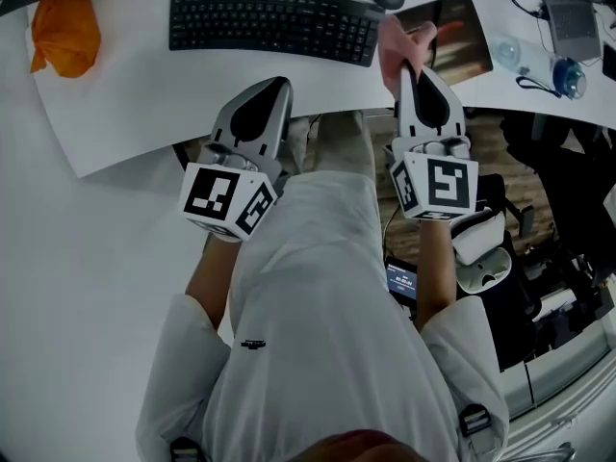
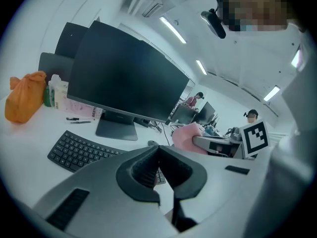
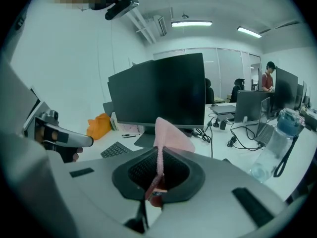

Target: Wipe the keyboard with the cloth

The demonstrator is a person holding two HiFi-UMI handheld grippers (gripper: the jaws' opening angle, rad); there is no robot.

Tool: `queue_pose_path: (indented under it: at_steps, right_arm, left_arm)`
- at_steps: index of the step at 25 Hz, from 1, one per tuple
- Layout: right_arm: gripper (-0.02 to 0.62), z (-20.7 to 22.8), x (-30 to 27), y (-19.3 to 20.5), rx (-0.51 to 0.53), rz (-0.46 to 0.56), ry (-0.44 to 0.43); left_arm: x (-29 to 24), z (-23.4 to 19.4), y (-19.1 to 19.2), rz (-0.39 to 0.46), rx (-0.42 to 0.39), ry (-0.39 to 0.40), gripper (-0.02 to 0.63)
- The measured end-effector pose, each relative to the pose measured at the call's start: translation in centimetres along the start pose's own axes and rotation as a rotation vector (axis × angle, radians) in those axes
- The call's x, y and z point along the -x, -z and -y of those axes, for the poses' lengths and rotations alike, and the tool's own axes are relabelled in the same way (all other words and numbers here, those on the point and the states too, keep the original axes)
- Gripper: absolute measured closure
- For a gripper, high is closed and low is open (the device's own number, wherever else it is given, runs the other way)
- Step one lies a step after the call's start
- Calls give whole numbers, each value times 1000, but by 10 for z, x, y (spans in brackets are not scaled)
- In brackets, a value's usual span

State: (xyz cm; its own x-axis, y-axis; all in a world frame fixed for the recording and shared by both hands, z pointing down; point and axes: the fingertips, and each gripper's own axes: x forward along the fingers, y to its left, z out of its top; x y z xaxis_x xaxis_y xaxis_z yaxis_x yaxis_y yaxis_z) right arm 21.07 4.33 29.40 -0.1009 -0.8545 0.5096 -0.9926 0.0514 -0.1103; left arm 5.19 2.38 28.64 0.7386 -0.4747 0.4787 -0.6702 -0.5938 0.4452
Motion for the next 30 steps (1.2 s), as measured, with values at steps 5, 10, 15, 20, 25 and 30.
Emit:
queue_pose_path:
  at_steps: [5,10,15,20,25,30]
  right_arm:
    - [577,20,-20,19,15,-45,35]
    - [577,36,-44,44,-10,-101,48]
    - [577,51,-65,63,-52,-164,59]
    - [577,71,-84,89,-138,-259,175]
    - [577,68,-104,110,-135,-322,203]
    - [577,54,-118,123,-111,-340,180]
  left_arm:
    - [-18,-4,6,-16,8,-12,588]
    - [-35,-15,18,-41,23,-47,588]
    - [-53,-17,27,-52,36,-61,588]
    - [-65,-29,41,-53,85,-69,588]
    - [-69,-47,56,-73,93,-110,588]
    - [-69,-58,66,-81,107,-127,588]
